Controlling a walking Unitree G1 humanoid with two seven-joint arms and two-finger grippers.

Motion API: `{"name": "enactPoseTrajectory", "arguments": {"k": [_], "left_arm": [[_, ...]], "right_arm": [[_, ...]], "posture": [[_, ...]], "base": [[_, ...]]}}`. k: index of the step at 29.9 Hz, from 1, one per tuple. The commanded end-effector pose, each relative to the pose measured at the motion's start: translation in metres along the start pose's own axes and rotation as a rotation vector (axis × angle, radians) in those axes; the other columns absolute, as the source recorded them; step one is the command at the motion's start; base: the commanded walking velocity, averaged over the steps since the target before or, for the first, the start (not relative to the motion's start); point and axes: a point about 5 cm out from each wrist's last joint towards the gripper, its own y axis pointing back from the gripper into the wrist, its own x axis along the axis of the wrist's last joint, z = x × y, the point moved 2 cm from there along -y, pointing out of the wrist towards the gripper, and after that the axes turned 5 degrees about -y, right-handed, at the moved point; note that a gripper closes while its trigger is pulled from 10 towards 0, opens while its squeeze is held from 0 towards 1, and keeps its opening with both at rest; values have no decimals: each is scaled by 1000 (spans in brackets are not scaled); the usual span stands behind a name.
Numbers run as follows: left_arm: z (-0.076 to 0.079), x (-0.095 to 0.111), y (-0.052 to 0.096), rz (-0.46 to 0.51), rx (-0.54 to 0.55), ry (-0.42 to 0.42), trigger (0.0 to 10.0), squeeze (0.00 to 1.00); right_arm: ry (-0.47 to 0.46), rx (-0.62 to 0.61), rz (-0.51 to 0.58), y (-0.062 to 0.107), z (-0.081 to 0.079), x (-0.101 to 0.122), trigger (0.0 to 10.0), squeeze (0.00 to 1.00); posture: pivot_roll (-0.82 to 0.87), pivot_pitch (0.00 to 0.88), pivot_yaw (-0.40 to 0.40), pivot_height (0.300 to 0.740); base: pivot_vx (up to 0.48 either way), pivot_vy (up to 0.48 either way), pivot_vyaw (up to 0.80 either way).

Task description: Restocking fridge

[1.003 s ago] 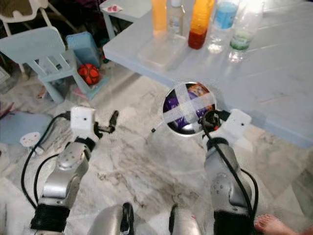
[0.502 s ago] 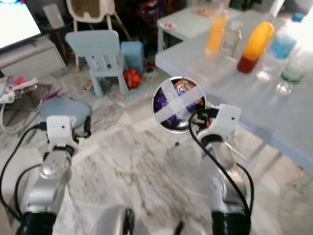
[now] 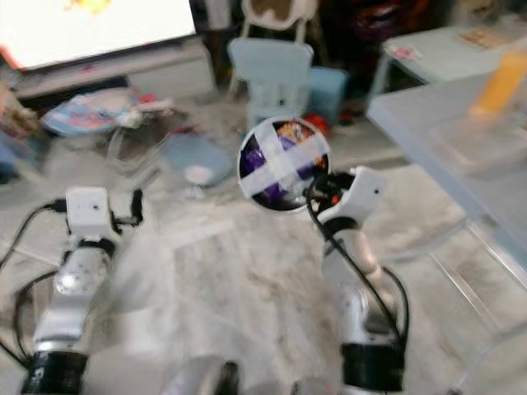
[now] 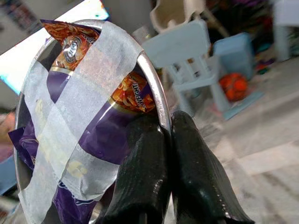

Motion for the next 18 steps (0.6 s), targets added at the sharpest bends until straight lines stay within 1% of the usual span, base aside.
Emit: {"name": "enactPoseTrajectory", "arguments": {"k": [1, 2, 4, 8, 9, 13, 18], "left_arm": [[-7, -9, 4, -41, 8, -11, 10000, 0], [-5, -12, 8, -53, 0, -1, 10000, 0], [-4, -17, 14, -72, 4, -6, 10000, 0], [-2, -21, 18, -83, 6, -2, 10000, 0], [1, -22, 20, -88, -1, -2, 10000, 0], [3, -21, 20, -86, -6, -4, 10000, 0], [-2, -18, 18, -77, 5, -4, 10000, 0]], "right_arm": [[-23, 82, -2, -4, -20, 0, 10000, 0], [-21, 92, -14, -2, -20, -3, 10000, 0], [-29, 86, -28, 0, -17, -7, 10000, 0], [-28, 77, -38, 2, -12, -8, 10000, 0], [-28, 66, -43, 3, -8, -9, 10000, 0], [-27, 69, -50, 3, -5, -9, 10000, 0], [-26, 67, -63, 4, -4, -12, 10000, 0]], "posture": [[62, 64, 82, 740], [65, 60, 81, 740], [67, 58, 80, 740], [65, 58, 76, 740], [63, 61, 75, 740], [62, 66, 71, 740], [62, 66, 70, 740]], "base": [[0, 0, 800], [0, 0, 800], [0, 0, 800], [0, 0, 800], [0, 0, 800], [0, 0, 800], [0, 0, 800]]}}
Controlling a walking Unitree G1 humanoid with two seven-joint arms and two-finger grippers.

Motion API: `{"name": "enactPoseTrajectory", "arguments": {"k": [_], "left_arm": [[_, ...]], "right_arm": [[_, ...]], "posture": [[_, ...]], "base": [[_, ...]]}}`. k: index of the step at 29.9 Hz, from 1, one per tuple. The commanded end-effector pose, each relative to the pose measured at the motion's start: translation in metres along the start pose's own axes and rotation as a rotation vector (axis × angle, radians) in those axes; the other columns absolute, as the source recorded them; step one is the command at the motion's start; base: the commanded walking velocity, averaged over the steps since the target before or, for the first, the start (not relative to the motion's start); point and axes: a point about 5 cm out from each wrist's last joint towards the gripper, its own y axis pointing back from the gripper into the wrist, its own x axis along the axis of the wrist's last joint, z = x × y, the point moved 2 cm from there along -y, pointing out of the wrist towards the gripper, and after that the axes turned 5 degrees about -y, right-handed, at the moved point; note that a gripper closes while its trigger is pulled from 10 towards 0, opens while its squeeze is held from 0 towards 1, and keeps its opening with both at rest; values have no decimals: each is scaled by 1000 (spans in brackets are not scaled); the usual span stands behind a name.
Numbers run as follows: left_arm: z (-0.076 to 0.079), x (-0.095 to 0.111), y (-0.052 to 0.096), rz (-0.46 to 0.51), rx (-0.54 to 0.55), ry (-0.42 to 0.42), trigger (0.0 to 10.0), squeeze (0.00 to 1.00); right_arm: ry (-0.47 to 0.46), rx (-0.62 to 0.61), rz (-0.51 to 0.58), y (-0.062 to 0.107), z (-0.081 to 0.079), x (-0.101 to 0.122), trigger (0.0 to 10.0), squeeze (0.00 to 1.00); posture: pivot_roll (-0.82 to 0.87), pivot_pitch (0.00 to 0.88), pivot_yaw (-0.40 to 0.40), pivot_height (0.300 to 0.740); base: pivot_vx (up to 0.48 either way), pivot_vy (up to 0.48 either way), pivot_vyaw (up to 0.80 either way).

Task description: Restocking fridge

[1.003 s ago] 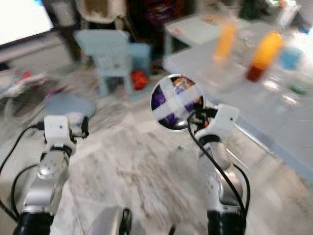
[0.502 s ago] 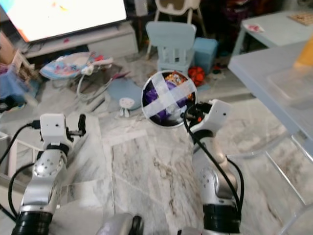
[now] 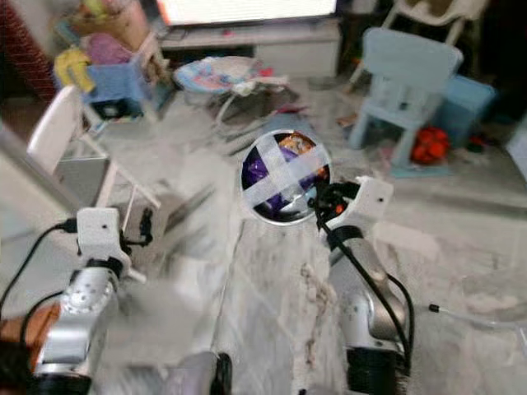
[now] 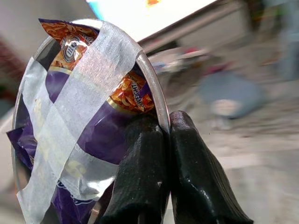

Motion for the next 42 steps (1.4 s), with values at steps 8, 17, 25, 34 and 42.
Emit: {"name": "enactPoseTrajectory", "arguments": {"k": [8, 17, 25, 34, 42], "left_arm": [[-10, -15, 20, -39, 16, 36, 10000, 0], [-13, -10, 21, -18, 106, 86, 10000, 0], [-11, -5, 24, 6, 88, 56, 10000, 0], [1, -6, 26, 9, -13, 30, 10000, 0], [-8, -11, 18, -14, -8, 2, 10000, 0]], "right_arm": [[23, -34, -21, 11, 17, -2, 10000, 0], [75, 7, -80, -5, 19, -1, 10000, 0], [72, 53, -100, -15, 9, -8, 10000, 0], [78, 65, -77, -9, 9, -14, 10000, 0], [31, 65, -103, -18, 3, -26, 10000, 0]], "posture": [[78, 56, 41, 740], [132, 44, -71, 740], [181, 38, -101, 740], [167, 10, -31, 740], [210, 0, -26, 740]], "base": [[0, 0, 800], [0, 0, 800], [0, 0, 267], [0, 0, 669], [0, 0, 799]]}}
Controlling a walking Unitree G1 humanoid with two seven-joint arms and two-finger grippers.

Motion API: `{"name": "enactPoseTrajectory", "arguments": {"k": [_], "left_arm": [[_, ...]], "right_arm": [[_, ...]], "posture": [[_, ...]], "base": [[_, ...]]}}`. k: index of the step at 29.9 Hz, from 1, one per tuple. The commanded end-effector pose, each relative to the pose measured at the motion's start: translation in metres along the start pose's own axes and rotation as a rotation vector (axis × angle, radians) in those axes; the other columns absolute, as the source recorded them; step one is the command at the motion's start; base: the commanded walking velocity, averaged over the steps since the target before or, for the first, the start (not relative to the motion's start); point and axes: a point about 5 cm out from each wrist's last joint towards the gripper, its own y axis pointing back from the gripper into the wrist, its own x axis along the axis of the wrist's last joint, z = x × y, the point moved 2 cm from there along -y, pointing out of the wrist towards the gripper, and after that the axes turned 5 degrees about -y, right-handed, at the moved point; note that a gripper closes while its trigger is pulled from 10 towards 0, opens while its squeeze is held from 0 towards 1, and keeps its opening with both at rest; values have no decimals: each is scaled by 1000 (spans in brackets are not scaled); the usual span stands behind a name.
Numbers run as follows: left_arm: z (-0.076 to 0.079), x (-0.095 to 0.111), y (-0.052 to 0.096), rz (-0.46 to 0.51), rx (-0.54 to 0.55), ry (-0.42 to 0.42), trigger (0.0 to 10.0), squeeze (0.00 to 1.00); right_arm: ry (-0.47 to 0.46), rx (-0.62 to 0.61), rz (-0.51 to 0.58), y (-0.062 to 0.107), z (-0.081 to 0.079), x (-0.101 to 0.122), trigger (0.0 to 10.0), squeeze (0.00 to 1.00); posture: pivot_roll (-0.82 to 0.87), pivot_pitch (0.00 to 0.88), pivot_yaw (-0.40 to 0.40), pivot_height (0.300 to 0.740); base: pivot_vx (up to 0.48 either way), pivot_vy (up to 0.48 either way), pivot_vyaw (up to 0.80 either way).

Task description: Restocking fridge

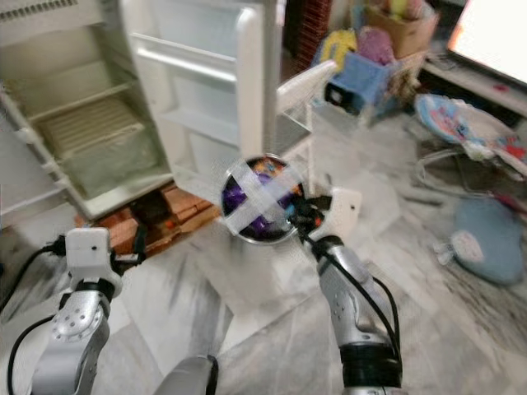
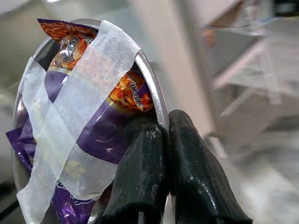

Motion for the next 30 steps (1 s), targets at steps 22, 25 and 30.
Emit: {"name": "enactPoseTrajectory", "arguments": {"k": [22, 25, 30], "left_arm": [[1, 17, -12, 40, -76, -18, 10000, 0], [1, 15, -15, 23, -75, -15, 10000, 0], [6, 19, -19, 35, -88, 10, 10000, 0]], "right_arm": [[-5, 16, 55, -6, -14, 10, 10000, 0], [-3, 15, 44, -5, -13, 6, 10000, 0], [0, 21, 26, -7, -16, 3, 10000, 0]], "posture": [[161, 69, -13, 740], [162, 70, -15, 740], [169, 76, -20, 740]], "base": [[369, 0, 311], [450, 0, 0], [448, 0, 0]]}}
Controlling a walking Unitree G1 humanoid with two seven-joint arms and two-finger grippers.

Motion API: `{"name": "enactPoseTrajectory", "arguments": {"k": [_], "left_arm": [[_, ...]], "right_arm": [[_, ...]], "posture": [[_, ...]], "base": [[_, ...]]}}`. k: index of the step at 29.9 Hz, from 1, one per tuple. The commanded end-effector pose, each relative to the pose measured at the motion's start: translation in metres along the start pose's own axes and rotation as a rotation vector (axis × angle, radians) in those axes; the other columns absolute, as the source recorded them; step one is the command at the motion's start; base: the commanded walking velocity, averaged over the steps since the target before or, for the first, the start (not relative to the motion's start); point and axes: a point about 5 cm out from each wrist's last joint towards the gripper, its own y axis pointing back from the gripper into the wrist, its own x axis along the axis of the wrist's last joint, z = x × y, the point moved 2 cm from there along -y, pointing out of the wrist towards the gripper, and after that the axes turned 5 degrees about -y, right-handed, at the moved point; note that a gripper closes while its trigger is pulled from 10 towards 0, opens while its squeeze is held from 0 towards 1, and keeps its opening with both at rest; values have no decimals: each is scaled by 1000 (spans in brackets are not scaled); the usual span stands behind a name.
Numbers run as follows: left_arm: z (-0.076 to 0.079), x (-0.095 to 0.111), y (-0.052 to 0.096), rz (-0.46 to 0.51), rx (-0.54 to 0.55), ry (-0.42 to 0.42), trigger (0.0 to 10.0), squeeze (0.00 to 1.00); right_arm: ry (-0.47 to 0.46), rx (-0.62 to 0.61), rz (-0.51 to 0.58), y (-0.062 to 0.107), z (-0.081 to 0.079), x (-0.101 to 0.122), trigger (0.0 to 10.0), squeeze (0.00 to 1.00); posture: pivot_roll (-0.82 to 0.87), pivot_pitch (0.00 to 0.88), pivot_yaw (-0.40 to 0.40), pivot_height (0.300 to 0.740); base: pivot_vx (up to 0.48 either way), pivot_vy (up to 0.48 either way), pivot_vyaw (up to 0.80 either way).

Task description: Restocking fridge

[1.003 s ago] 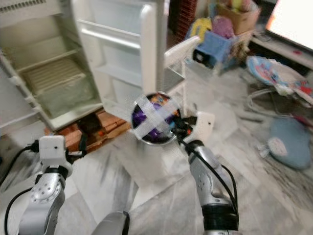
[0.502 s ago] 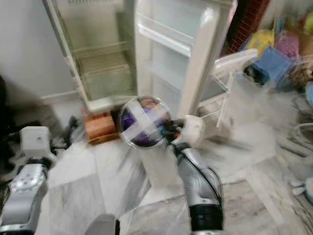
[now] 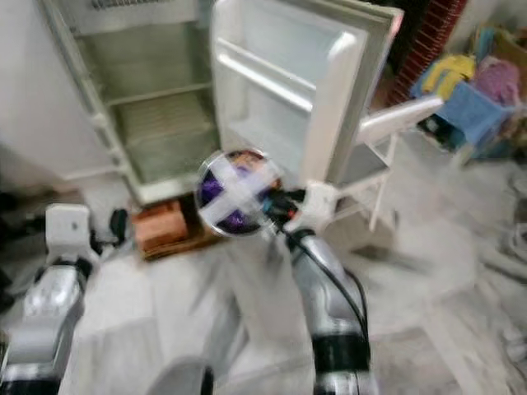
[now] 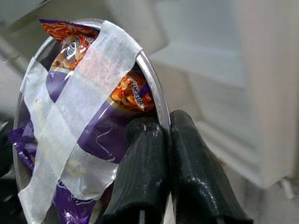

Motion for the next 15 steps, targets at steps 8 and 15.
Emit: {"name": "enactPoseTrajectory", "arguments": {"k": [8, 15], "left_arm": [[14, 1, 2, -9, -40, 39, 10000, 0], [16, 2, 0, -4, -42, 48, 10000, 0]], "right_arm": [[3, -1, 28, -8, -1, 8, 10000, 0], [8, 0, 20, -10, -1, 6, 10000, 0]], "posture": [[175, 67, -24, 740], [178, 60, -28, 740]], "base": [[414, 114, 0], [219, 389, 0]]}}
